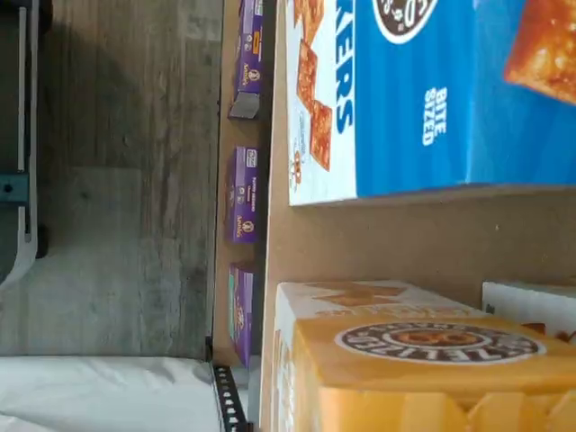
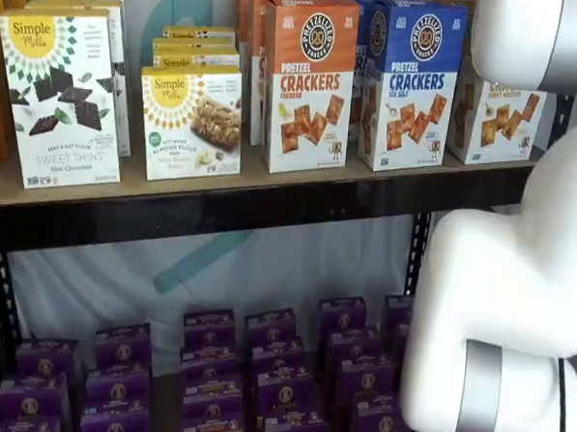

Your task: Retrieve the yellow and white box located on the top shelf, the sixth one from the left

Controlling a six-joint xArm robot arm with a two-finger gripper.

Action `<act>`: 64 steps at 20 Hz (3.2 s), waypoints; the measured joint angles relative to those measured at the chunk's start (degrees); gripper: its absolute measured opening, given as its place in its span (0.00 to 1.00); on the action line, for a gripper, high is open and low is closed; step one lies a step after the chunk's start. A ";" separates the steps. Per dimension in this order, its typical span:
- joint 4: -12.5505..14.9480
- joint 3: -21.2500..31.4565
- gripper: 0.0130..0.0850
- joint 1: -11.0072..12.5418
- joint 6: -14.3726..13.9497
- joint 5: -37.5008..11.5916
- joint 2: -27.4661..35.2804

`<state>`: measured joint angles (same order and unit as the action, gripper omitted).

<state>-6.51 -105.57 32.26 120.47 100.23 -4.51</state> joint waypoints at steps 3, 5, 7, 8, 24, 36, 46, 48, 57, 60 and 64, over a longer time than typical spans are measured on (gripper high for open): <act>-0.05 0.09 0.83 0.02 0.02 -0.11 -0.04; -0.16 0.12 0.78 0.06 0.03 -0.21 -0.03; -0.32 0.09 0.78 0.14 0.07 -0.30 0.01; -0.37 0.04 0.78 0.17 0.08 -0.31 0.05; -0.37 0.15 0.67 0.32 0.28 -0.73 0.01; -1.48 1.76 0.67 1.90 1.31 0.60 -2.48; -3.42 3.53 0.67 5.99 4.28 4.08 -6.14; -3.97 4.12 0.67 6.83 4.81 4.82 -7.01; -6.52 8.35 0.67 9.99 6.29 9.09 -12.96; -6.66 13.24 0.67 9.93 6.39 7.45 -17.82; -4.73 17.55 0.67 8.50 5.95 6.76 -22.00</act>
<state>-11.24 -88.02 40.76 126.42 106.98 -26.52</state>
